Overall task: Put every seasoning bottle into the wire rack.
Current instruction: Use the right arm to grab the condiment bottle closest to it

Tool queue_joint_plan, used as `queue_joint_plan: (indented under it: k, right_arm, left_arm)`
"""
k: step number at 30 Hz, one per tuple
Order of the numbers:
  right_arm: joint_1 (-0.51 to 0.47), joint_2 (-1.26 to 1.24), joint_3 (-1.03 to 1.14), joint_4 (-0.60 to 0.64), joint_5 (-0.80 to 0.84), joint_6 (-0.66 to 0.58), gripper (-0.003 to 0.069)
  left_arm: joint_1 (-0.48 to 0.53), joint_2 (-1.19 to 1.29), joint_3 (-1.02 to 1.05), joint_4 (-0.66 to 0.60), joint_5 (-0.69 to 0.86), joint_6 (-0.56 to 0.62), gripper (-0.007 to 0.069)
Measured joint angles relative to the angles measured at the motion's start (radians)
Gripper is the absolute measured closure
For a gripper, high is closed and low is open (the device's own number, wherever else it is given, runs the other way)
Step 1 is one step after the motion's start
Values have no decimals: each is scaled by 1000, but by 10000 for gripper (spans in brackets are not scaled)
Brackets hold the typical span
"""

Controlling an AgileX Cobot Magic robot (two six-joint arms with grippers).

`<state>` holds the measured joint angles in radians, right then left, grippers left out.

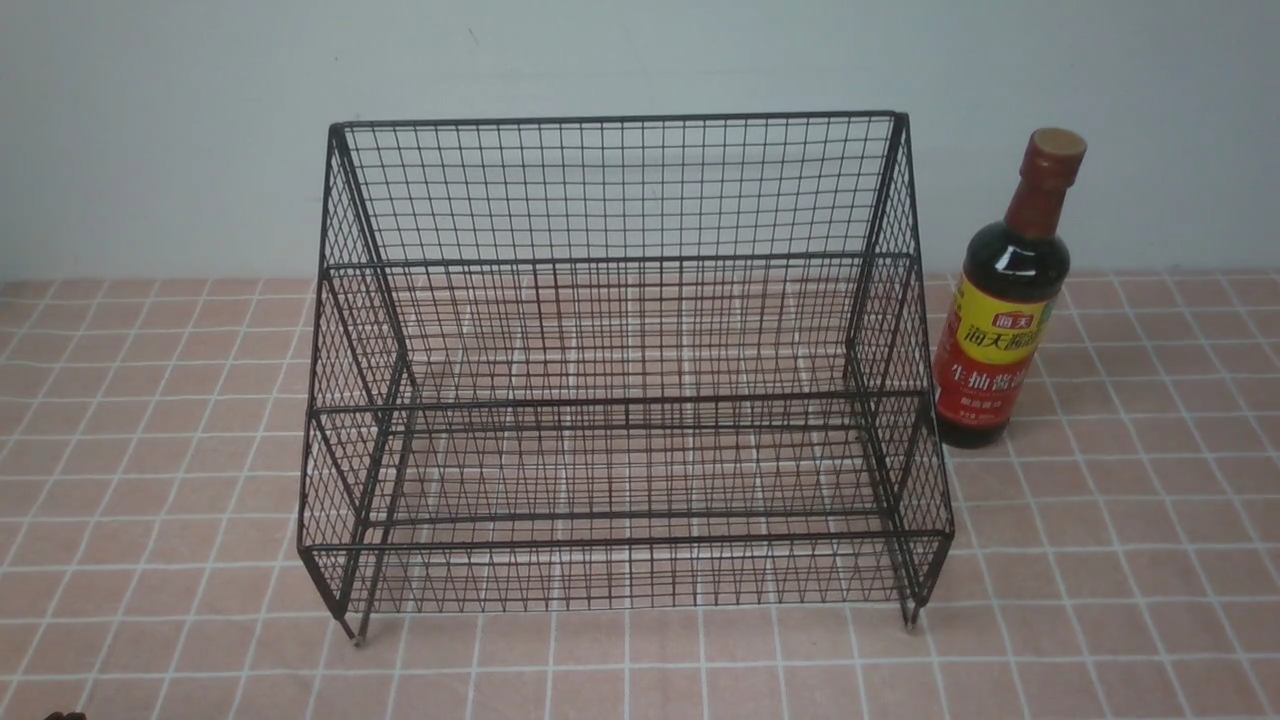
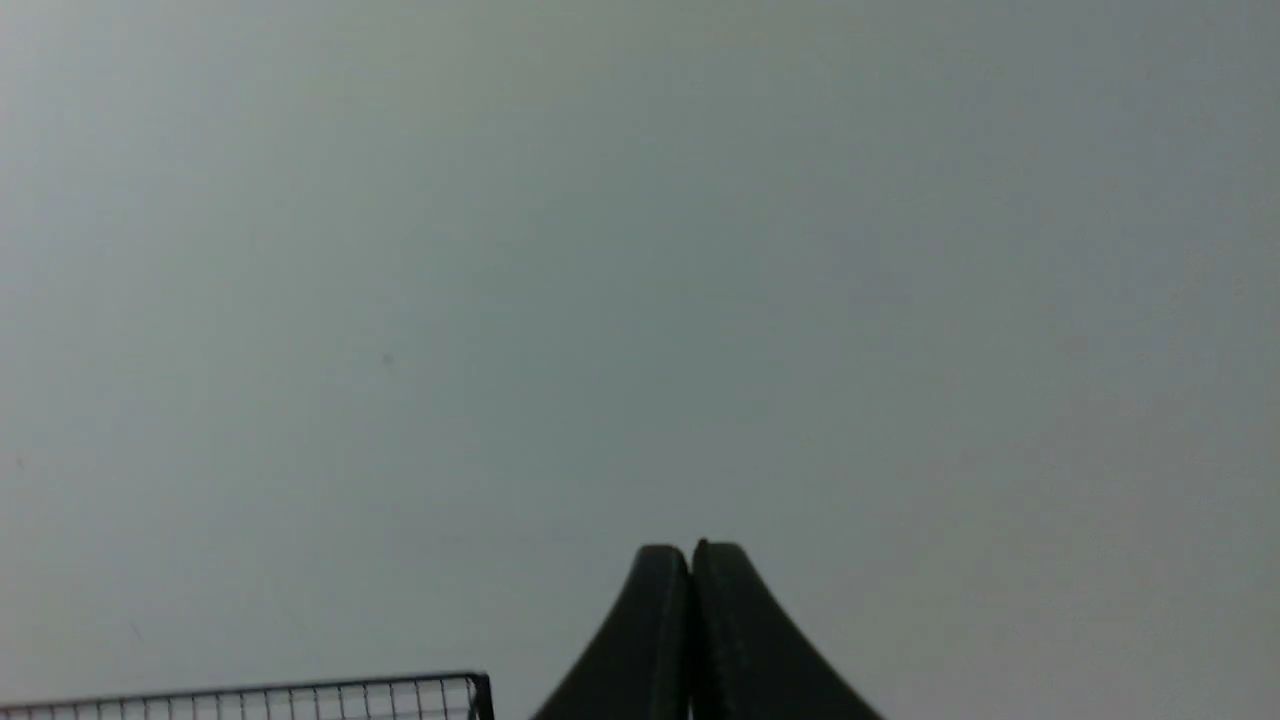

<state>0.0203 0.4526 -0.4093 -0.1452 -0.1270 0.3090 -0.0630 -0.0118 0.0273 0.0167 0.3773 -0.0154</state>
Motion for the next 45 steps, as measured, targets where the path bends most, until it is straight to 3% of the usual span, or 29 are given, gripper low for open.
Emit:
queue_joint_plan:
  k: [6, 12, 18, 23, 34, 45]
  right_arm:
    - [0, 331, -152, -77, -39, 39, 601]
    - [0, 586, -264, -139, -112, 43, 479]
    - [0, 783, -379, -172, -162, 127, 267]
    - [0, 876, -447, -274, -175, 224, 175]
    - [5, 1030, -523, -459, -242, 348, 152]
    - [44, 1122, -538, -491, -279, 305, 152]
  left_arm:
    - [0, 0, 0, 0, 0, 0, 631]
    - [0, 0, 0, 0, 0, 0, 631]
    - [0, 0, 0, 0, 0, 0, 631]
    - [0, 0, 0, 0, 0, 0, 631]
    - [0, 0, 0, 0, 0, 0, 631]
    - [0, 0, 0, 0, 0, 0, 631]
